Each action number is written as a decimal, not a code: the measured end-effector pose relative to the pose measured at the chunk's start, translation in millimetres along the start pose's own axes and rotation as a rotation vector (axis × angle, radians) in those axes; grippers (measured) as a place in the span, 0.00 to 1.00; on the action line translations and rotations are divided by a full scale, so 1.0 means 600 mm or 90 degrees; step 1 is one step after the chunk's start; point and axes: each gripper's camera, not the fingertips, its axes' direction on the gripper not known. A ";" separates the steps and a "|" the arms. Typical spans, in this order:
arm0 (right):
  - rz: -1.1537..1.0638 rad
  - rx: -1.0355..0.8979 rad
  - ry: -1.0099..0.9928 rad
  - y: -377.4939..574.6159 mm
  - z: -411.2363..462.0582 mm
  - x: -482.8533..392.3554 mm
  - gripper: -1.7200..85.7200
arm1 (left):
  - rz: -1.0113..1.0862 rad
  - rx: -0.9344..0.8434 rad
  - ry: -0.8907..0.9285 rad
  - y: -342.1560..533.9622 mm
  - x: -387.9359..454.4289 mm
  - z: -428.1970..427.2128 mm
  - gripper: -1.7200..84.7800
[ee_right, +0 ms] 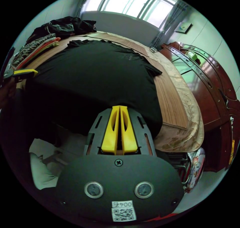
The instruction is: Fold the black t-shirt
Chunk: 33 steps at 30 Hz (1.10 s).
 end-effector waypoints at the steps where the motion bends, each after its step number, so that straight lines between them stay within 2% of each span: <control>1: 0.013 0.003 -0.011 0.000 0.002 0.007 0.01 | -0.006 0.002 0.009 -0.002 -0.004 0.002 0.02; 5: 0.071 0.019 -0.069 0.003 0.013 0.043 0.01 | -0.026 0.008 0.034 -0.022 -0.020 0.020 0.02; 15: 0.100 -0.002 -0.173 0.007 0.047 0.106 0.01 | -0.035 -0.018 0.045 -0.097 -0.044 0.061 0.02; 19: 0.140 -0.001 -0.245 0.014 0.064 0.146 0.01 | -0.038 0.034 0.037 -0.143 -0.063 0.053 0.02; 27: 0.154 0.007 -0.277 0.019 0.085 0.176 0.01 | -0.141 0.061 0.028 -0.330 -0.200 0.105 0.04; 33: 0.117 0.008 -0.248 0.017 0.094 0.179 0.01 | -0.097 0.023 -0.049 -0.492 -0.257 0.197 0.07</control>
